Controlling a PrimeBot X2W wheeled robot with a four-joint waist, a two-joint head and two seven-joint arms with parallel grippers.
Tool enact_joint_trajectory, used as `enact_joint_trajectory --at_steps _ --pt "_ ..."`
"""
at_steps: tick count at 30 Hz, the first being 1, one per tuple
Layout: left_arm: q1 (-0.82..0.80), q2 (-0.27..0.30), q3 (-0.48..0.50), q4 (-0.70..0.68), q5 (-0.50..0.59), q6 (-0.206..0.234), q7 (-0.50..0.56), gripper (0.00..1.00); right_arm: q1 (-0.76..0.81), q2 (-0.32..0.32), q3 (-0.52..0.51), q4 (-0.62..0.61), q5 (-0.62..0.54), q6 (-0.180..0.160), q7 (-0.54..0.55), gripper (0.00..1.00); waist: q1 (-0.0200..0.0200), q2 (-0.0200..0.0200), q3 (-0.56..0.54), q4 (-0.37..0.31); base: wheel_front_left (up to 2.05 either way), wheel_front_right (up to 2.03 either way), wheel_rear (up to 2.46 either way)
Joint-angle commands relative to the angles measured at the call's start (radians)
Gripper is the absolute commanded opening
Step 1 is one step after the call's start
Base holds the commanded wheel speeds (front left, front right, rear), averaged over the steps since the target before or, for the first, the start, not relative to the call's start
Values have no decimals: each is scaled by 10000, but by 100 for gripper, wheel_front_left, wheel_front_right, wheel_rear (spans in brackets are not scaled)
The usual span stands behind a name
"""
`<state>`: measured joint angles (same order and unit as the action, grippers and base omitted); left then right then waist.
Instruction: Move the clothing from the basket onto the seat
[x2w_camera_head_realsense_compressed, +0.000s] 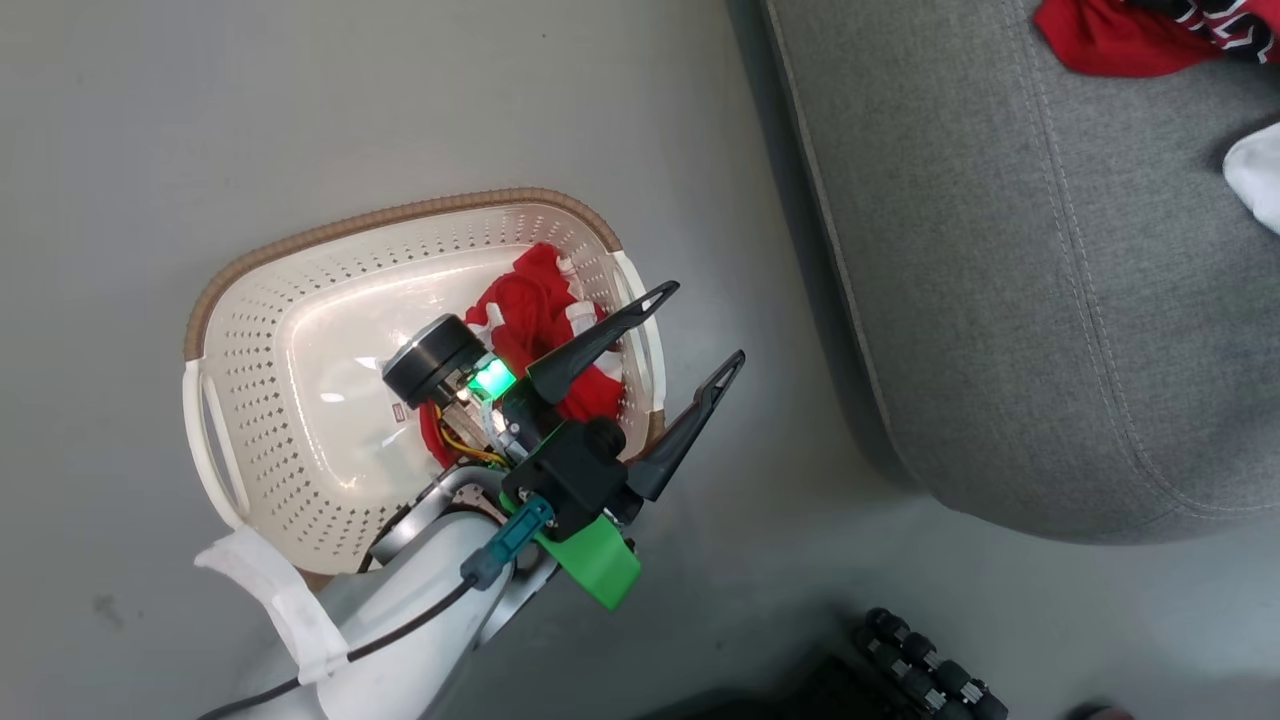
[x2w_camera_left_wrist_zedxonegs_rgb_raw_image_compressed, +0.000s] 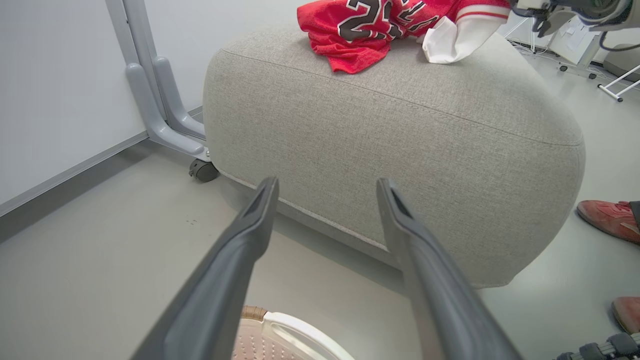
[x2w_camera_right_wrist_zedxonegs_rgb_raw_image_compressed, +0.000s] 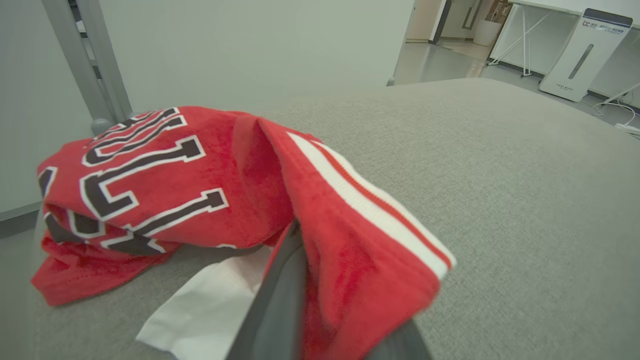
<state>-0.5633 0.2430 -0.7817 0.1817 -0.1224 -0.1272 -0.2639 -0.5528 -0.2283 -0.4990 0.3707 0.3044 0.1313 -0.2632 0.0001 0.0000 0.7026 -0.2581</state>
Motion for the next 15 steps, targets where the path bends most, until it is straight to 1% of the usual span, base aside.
enact_joint_trajectory --at_steps 1,2,5,7,9,15 --pt "-6 -1 27 -4 -84 -10 -7 100 289 268 -155 45 -98 -10 -24 100 -1 0 -155 -43 0 0 0" --pt "57 -21 101 -28 -120 53 -9 100 466 523 -220 3 -113 -10 -22 100 -1 0 -225 -76 0 0 0" --pt "251 -13 240 -47 -145 185 -9 100 1041 976 -4 -402 -264 -12 -24 100 -1 0 -436 -160 0 0 0" --pt "360 -189 291 -108 -208 226 -9 100 1644 1282 314 -897 -526 -10 -24 100 -1 0 -749 -48 0 0 0" --pt "542 -376 418 -138 -294 328 -7 100 2197 1492 819 -1398 -734 -10 -24 100 -1 0 -1112 132 0 0 0" --pt "1321 -1060 1175 -202 -618 691 -7 100 3279 1723 2500 -2381 -908 -10 -24 100 -1 0 -2374 894 0 0 0"
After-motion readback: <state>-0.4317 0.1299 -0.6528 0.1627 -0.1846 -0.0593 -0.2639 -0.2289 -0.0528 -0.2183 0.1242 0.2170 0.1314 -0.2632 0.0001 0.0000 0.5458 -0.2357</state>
